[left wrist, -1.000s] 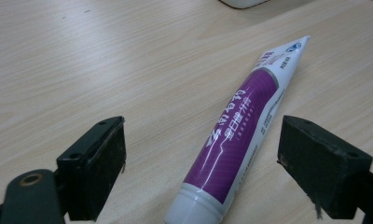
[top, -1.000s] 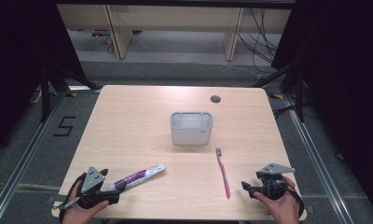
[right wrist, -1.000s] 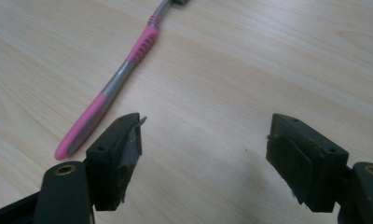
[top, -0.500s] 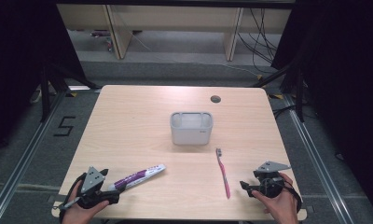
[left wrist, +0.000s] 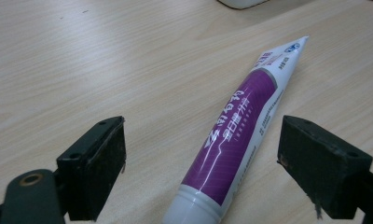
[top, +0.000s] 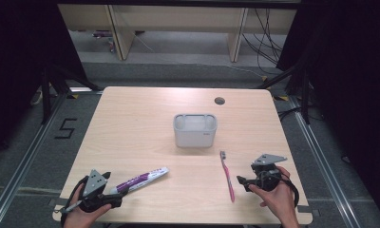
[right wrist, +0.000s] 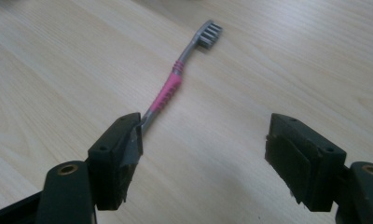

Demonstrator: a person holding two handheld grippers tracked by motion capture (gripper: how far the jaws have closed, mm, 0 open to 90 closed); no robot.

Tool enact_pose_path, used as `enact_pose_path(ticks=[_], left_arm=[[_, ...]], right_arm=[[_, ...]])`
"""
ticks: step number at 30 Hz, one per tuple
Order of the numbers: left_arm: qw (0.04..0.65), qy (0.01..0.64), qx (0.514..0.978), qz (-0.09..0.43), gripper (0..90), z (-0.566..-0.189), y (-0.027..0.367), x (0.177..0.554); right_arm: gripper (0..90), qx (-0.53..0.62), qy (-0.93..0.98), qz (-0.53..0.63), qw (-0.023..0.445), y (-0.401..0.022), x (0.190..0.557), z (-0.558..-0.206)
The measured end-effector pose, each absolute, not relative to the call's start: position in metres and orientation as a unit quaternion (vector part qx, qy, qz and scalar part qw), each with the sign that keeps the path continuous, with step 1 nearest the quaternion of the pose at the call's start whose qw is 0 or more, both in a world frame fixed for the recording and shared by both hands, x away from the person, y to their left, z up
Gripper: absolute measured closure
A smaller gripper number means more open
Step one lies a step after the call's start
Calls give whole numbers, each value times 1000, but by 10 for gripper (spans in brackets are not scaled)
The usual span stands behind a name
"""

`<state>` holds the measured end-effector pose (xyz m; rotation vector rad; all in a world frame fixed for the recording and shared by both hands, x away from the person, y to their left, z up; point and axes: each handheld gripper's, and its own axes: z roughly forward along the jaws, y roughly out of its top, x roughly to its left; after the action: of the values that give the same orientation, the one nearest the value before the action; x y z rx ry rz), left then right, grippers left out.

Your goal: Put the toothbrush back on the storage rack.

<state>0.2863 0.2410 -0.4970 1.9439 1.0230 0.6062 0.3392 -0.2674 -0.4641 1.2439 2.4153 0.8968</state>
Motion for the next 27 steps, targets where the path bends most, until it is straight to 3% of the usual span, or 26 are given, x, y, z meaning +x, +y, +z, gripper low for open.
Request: enact_pose_path(ticks=[4,13,27], left_arm=[[418,409,774,242,149,-497,241,286],[418,408,775,242,149,-497,241,286],[419,405,776,241,149,-498,241,287]], right_arm=[[328,423,838,312,149,-258,345,-465],[443,394,873,269,104,-236,360,-465],[557,379,891,236,82,-219,375,-474]])
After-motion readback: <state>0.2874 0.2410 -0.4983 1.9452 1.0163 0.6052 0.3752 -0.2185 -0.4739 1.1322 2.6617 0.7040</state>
